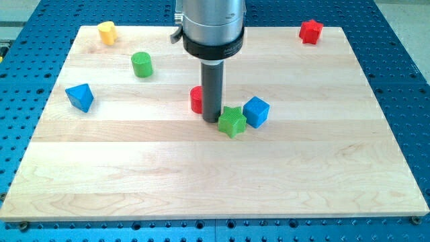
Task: Move the red circle parallel to the red star
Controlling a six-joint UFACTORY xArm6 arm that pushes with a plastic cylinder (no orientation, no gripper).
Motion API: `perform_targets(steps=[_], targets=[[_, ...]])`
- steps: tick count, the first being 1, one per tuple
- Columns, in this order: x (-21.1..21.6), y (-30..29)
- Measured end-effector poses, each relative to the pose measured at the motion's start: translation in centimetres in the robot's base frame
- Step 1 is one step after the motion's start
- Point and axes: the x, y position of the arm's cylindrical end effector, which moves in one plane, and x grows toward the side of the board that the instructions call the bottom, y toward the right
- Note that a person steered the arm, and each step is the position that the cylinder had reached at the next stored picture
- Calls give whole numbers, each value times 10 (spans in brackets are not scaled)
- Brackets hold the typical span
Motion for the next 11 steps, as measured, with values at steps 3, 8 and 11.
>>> perform_targets(steps=[3,8,11], targets=[[-35,64],[-77,34],[-100,182]])
